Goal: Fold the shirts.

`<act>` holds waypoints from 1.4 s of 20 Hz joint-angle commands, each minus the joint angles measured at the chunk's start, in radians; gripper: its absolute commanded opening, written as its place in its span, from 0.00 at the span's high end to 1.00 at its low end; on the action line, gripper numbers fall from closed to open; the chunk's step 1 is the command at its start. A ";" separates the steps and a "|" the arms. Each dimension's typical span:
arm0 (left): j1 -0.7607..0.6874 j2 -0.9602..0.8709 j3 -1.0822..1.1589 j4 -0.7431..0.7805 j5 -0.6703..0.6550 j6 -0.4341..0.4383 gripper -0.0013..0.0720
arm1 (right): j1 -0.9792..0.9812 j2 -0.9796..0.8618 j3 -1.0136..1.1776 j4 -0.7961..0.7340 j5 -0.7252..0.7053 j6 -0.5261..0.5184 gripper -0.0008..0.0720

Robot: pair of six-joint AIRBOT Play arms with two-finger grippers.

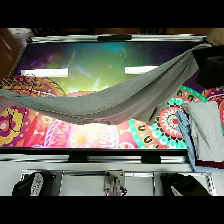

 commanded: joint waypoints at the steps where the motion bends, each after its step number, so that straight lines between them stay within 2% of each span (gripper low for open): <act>1: 0.000 -0.001 0.000 0.000 0.076 0.012 0.94 | 0.000 -0.001 0.001 0.006 0.006 0.001 0.90; 3: 0.000 -0.005 0.000 -0.003 0.175 0.008 0.94 | 0.000 -0.003 0.001 0.034 0.006 0.001 0.90; 5: 0.000 -0.021 0.001 -0.033 0.279 -0.035 0.94 | 0.000 -0.016 0.001 0.086 0.023 -0.014 0.90; 8: 0.000 -0.071 0.002 -0.143 0.424 -0.041 0.94 | 0.000 -0.060 0.001 0.096 0.113 -0.051 0.90; 11: -0.032 -0.163 0.002 -0.237 0.462 -0.039 0.94 | 0.000 -0.114 0.001 0.079 0.130 -0.046 0.90; 12: -0.070 -0.200 0.002 -0.244 0.476 -0.031 0.94 | 0.000 -0.138 0.001 0.079 0.130 -0.031 0.90; 17: -0.361 -0.465 0.002 -0.243 0.626 0.135 0.94 | 0.000 -0.318 0.001 0.078 0.156 0.017 0.90; 20: -0.468 -0.659 0.002 -0.243 0.612 0.126 0.94 | 0.000 -0.462 0.001 0.050 0.191 0.015 0.90; 21: -0.491 -0.716 0.002 -0.243 0.578 0.095 0.93 | 0.000 -0.507 0.001 0.050 0.195 0.013 0.90; 22: -0.511 -0.775 0.001 -0.243 0.531 0.056 0.82 | 0.000 -0.550 0.001 0.052 0.196 0.013 0.90; 24: -0.537 -0.866 0.002 -0.243 0.417 0.018 0.21 | 0.000 -0.616 0.001 0.056 0.198 0.006 0.90; 25: -0.534 -0.894 0.003 -0.242 0.352 0.015 0.15 | 0.000 -0.637 0.001 0.056 0.203 0.005 0.90; 26: -0.517 -0.903 0.003 -0.240 0.303 0.009 0.18 | 0.000 -0.652 0.001 0.056 0.210 0.001 0.90; 28: -0.455 -0.890 0.003 -0.206 0.201 -0.060 0.18 | 0.000 -0.661 0.001 0.057 0.211 0.002 0.90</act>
